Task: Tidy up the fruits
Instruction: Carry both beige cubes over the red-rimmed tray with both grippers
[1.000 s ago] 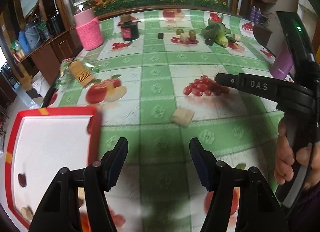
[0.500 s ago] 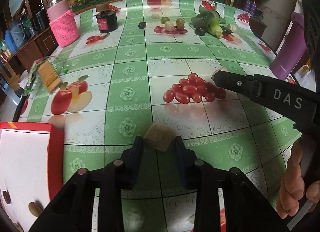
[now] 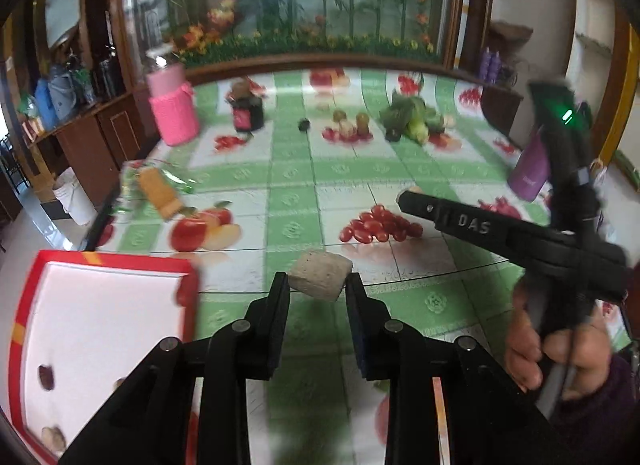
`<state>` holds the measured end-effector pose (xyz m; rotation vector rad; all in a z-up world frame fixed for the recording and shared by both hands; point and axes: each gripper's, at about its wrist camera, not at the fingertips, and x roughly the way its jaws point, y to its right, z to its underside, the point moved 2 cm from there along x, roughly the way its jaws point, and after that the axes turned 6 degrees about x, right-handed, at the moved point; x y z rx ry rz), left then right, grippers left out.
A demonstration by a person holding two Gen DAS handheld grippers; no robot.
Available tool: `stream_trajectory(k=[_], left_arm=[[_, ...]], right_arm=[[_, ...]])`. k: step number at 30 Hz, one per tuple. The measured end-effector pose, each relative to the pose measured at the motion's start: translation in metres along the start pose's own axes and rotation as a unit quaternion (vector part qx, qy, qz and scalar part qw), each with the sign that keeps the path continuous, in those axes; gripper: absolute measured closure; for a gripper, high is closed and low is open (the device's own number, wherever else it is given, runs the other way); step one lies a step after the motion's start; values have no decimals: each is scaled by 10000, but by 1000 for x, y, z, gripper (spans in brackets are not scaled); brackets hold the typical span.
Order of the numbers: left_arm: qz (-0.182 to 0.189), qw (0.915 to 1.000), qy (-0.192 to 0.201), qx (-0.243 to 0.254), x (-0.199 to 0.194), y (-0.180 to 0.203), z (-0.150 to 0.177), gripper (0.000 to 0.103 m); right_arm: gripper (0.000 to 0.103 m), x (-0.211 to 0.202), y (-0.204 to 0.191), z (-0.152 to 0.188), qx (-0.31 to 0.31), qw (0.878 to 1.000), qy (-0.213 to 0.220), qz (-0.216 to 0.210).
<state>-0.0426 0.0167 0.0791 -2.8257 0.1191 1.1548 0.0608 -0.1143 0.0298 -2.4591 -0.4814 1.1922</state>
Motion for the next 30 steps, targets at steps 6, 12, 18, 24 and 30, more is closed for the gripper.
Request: stream_trajectory(k=[6, 12, 18, 24, 30], left_arm=[[-798, 9948, 420, -465, -72, -68, 39, 75], [-1591, 9829, 21, -926, -78, -141, 77, 75], [-1657, 9790, -166, -1176, -70, -172, 107, 75], [-1677, 9769, -254, -1302, -61, -187, 121, 75], [-1722, 9754, -368, -1326, -51, -193, 129, 75]], right_arm=[[86, -13, -26, 15, -173, 9984, 114, -534], [86, -23, -93, 52, -492, 9906, 1, -1280], [86, 2, -188, 104, -1104, 9780, -556, -1679], [86, 34, -238, 131, -1618, 9750, -830, -1279], [85, 58, -245, 140, -1600, 9773, -985, -981]])
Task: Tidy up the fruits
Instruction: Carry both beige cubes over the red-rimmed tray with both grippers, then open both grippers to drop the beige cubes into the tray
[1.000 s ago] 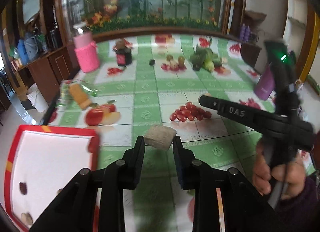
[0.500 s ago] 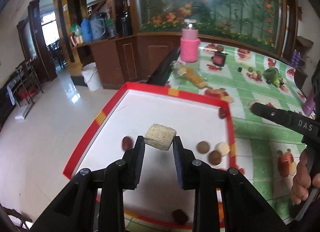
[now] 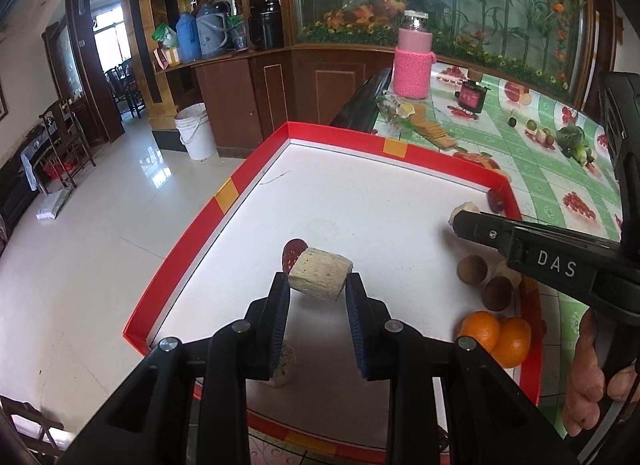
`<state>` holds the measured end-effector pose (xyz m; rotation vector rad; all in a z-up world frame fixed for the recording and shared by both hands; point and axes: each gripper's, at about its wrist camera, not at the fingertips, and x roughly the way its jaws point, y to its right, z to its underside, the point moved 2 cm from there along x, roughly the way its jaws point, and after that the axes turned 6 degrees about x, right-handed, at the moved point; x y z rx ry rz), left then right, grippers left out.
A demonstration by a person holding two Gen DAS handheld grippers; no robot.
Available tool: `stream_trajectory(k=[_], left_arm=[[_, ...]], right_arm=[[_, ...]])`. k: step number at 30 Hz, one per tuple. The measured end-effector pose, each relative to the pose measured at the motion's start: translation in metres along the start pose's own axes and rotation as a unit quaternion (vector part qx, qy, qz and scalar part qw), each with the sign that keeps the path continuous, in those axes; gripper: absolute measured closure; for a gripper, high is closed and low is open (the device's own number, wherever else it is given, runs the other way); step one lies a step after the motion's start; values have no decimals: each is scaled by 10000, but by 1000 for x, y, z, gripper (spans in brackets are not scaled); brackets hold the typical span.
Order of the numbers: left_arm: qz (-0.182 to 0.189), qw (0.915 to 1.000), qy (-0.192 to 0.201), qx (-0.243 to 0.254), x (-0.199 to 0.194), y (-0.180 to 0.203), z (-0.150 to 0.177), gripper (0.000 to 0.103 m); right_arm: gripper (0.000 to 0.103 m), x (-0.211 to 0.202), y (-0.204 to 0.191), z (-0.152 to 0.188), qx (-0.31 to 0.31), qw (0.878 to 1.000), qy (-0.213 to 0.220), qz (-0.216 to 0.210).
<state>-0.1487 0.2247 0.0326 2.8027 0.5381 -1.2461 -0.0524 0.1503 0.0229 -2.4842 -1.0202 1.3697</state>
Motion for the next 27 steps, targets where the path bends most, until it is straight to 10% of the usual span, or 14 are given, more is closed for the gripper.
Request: stream_trajectory(k=[13, 18, 27], left_arm=[[-249, 9992, -327, -3, 15, -4, 11, 74], [-363, 9988, -267, -203, 3, -10, 14, 40], [-426, 9969, 289, -596, -36, -13, 18, 22]], right_arm=[[85, 20, 7, 6, -2, 9992, -214, 351], [85, 11, 12, 6, 143, 9996, -167, 150], [50, -64, 41, 19, 340, 9958, 855, 22]])
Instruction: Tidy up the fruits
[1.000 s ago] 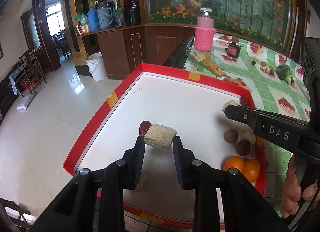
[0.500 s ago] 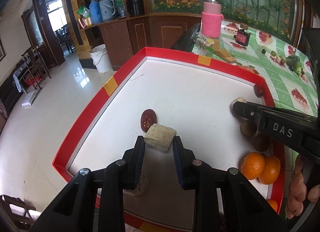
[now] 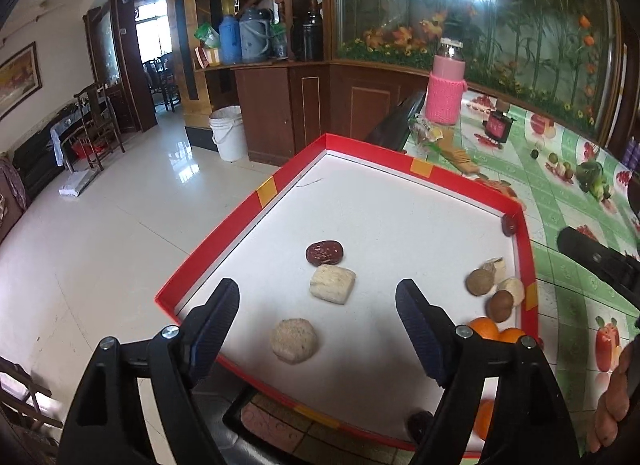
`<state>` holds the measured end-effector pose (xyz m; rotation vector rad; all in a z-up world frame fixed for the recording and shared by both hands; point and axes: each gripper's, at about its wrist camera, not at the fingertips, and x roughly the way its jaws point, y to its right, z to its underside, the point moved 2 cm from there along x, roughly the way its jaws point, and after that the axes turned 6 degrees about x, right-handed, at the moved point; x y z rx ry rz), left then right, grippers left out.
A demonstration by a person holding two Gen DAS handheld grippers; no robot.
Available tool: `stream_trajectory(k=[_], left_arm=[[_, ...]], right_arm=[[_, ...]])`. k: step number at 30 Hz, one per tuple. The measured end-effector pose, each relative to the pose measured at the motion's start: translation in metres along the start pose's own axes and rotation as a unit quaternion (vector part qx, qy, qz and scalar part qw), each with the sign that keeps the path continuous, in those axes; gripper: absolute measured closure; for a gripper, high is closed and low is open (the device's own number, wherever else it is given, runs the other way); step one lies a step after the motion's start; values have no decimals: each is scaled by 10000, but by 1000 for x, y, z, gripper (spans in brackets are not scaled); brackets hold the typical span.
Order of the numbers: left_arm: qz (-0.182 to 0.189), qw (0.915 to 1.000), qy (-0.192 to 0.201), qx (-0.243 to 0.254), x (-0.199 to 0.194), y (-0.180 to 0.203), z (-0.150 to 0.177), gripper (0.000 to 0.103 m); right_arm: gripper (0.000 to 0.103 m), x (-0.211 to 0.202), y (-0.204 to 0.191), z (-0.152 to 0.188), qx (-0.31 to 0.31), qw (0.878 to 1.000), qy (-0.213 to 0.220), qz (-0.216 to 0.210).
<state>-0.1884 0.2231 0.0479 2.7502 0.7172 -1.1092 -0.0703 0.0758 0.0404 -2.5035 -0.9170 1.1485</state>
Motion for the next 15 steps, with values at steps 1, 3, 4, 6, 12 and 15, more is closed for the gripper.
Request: stream_trajectory(k=[1, 3, 4, 6, 12, 15], left_arm=[[13, 10000, 19, 8, -4, 2, 0, 22], [-50, 9999, 119, 62, -15, 8, -1, 22], [-97, 9997, 202, 100, -21, 11, -2, 22], [-240, 9986, 411, 216, -37, 16, -4, 19], [-676, 9927, 965, 254, -80, 16, -6, 11], [-857, 9899, 1123, 155, -95, 12, -5, 0]], right_arm=[[47, -6, 3, 1, 15, 10000, 54, -16], [45, -25, 8, 7, 95, 9998, 165, -98], [45, -32, 9, 9, 132, 9996, 212, -136], [44, -49, 6, 15, 129, 9992, 315, -226], [33, -99, -18, 24, -224, 9960, 821, -265], [24, -126, -33, 29, -419, 9922, 1132, -303]])
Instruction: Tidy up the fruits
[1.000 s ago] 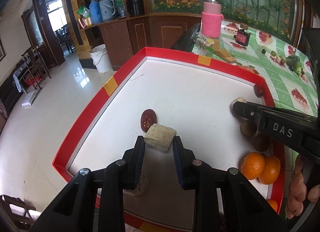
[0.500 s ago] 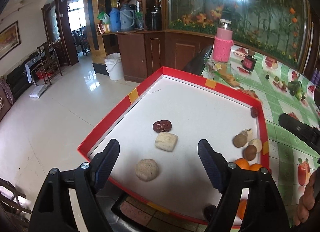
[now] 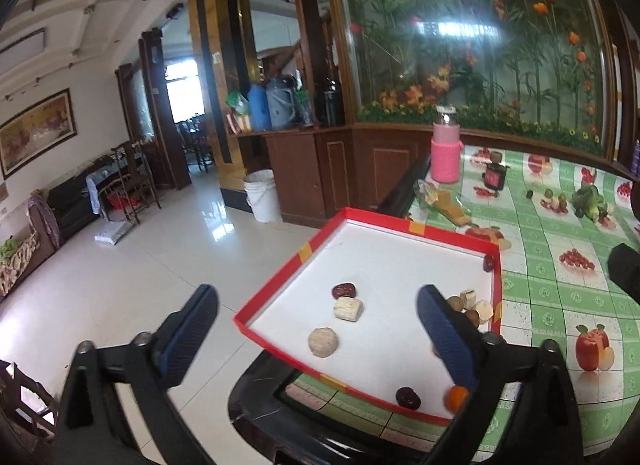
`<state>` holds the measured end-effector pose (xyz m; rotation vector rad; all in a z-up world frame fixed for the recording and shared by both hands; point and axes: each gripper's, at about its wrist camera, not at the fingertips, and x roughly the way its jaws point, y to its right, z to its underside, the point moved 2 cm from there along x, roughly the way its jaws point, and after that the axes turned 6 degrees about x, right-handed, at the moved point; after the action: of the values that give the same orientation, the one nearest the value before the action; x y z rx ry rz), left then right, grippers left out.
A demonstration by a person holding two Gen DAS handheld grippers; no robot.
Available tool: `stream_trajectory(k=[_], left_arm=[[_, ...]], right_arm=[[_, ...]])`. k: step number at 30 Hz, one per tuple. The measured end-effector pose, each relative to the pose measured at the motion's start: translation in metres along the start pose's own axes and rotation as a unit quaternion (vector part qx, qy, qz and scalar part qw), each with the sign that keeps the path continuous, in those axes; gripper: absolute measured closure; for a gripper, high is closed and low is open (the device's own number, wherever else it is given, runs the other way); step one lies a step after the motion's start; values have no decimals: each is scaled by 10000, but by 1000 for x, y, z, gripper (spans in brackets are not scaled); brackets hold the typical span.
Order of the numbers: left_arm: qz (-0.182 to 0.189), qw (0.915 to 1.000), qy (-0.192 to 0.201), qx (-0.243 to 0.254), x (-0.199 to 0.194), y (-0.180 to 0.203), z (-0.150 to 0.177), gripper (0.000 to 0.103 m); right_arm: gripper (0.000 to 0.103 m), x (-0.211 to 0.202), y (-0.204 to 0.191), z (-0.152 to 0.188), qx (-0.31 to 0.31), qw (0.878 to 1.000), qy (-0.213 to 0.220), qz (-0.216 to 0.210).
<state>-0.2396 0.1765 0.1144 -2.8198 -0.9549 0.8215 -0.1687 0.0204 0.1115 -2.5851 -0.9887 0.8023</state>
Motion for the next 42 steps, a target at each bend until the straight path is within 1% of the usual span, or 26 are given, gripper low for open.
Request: stream_trajectory(k=[3, 5, 10, 13, 17, 22, 32, 36, 42], left_arm=[[-138, 9998, 147, -4, -15, -6, -2, 0], [-163, 9997, 178, 2, -21, -8, -1, 0], [-101, 9996, 250, -78, -40, -15, 4, 0], [-85, 9994, 309, -111, -50, -17, 6, 0], [-154, 9987, 470, -89, -65, -19, 9, 0], [-92, 9985, 534, -9, -76, -20, 14, 0], [-94, 9988, 485, 52, -80, -20, 21, 0], [-75, 9989, 451, 50, -82, -22, 25, 0], [-71, 9990, 451, 9, -81, -25, 26, 0]], right_arm=[[18, -22, -14, -2, -167, 9996, 227, 10], [11, -34, -20, -1, -189, 9993, 328, -19], [8, -53, -31, 3, -156, 9988, 452, -98], [6, -66, -39, 8, -203, 9982, 555, -31], [5, -79, -44, 11, -210, 9976, 657, -6], [1, -91, -51, 20, -317, 9966, 750, 126], [0, -104, -56, 33, -372, 9955, 831, 251], [0, -107, -58, 37, -354, 9958, 797, 290], [0, -109, -63, 36, -404, 9953, 822, 319]])
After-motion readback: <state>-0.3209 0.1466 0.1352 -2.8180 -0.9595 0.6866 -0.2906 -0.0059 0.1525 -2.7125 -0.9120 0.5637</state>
